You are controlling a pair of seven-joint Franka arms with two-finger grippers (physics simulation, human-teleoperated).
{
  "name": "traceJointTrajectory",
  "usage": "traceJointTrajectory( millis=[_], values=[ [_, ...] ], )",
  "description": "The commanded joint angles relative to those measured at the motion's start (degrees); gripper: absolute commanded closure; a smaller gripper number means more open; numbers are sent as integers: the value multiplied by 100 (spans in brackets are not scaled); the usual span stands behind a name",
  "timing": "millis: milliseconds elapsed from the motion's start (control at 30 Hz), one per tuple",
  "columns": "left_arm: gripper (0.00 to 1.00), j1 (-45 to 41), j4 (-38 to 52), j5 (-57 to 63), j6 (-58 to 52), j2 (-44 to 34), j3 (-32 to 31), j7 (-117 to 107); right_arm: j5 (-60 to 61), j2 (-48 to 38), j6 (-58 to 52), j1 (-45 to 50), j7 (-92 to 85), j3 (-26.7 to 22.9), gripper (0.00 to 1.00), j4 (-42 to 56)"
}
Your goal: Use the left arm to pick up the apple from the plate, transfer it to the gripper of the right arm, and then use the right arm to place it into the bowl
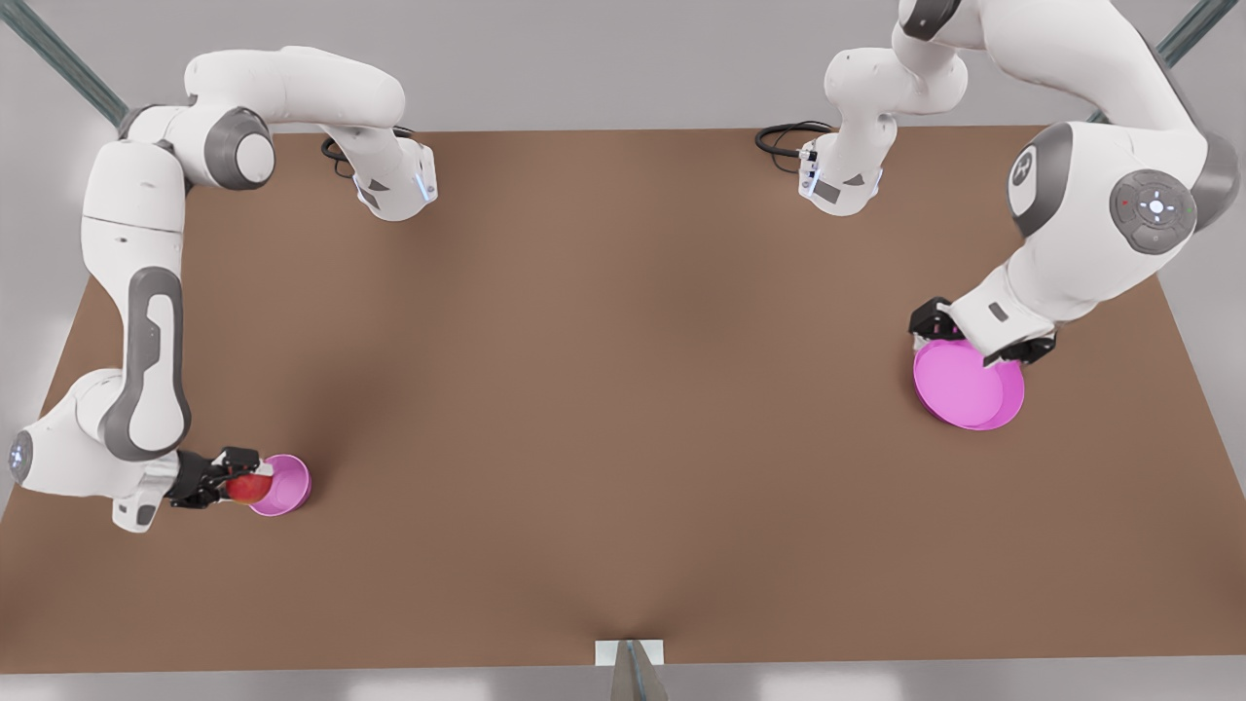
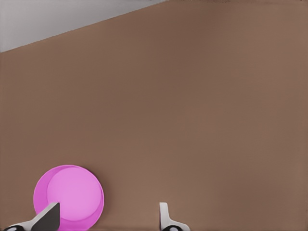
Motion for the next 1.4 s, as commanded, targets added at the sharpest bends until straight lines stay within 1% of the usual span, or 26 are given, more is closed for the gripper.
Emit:
traceJointTrajectory(
  millis=[0,333,367,400,567,600,633,667,700,733,767,800,833,867,933,967,1067,1100,1133,1167,1200,1267,1367],
  values=[
    [0,9,3,-5,-2,-20,0,-1075,-187,54,11,0,-22,1,10,72],
    [0,79,-6,-32,200,24,53,-1075,-187,230,38,0,-30,-7,8,116],
    [0,114,-6,-49,209,24,53,-1075,-187,230,29,0,-13,-7,6,116],
    [0,184,-6,-58,209,42,53,-1075,-187,230,29,0,5,-7,0,116],
    [0,193,-15,-58,209,42,53,-1075,-187,195,-15,9,22,-7,0,116],
    [0,193,-15,-58,209,42,53,-1075,-344,142,-15,53,144,1,0,116],
    [0,193,-15,-58,209,51,53,-1075,-713,2,-24,132,758,98,0,116],
    [0,193,-15,-110,209,60,53,-1075,-1152,-489,-50,404,1295,98,0,116],
    [0,255,-15,-128,209,60,53,-1075,-1618,-1034,-401,703,1911,72,1,116],
    [0,272,-15,-190,209,60,53,-1075,-2278,-1808,-788,1046,2500,72,0,116],
    [0,307,-24,-190,209,60,53,-1075,-2612,-2309,-1122,1301,3159,89,0,99],
    [0,307,-24,-199,209,60,53,-1075,-2701,-2565,-1614,1494,4081,159,0,29],
    [0,307,-33,-199,209,60,53,-1075,-2377,-2811,-2036,1407,5224,494,0,-156],
    [0,281,-24,-181,226,68,44,-1075,-1936,-2881,-2019,1196,5375,502,0,-323],
    [0,237,-24,-172,244,60,0,-952,-2129,-2820,-2001,1240,5322,511,0,-253],
    [0,237,-24,-190,262,60,0,-794,-2094,-2820,-2098,1213,5313,511,0,-7],
    [0,246,-24,-269,367,60,9,-626,-2111,-2838,-2072,1240,5331,538,0,28],
    [0,246,-24,-286,455,68,9,-626,-2068,-2881,-2028,1265,5322,477,0,20],
    [0,263,-33,-374,473,77,18,-626,-2059,-3338,-1931,1975,5392,-329,0,-322],
    [0,264,-33,-374,473,103,18,-635,-2024,-3347,-1931,2101,5384,-552,0,-367],
    [0,281,-33,-357,481,112,27,-653,-2015,-3356,-1914,2101,5392,-631,0,-437],
    [0,395,-33,-357,490,218,44,-670,-2006,-3655,-1606,2400,5375,-974,0,-974],
    [0,387,-33,-339,481,218,53,-679,-2006,-3479,-1615,2435,5401,-921,0,-859]
  ],
)
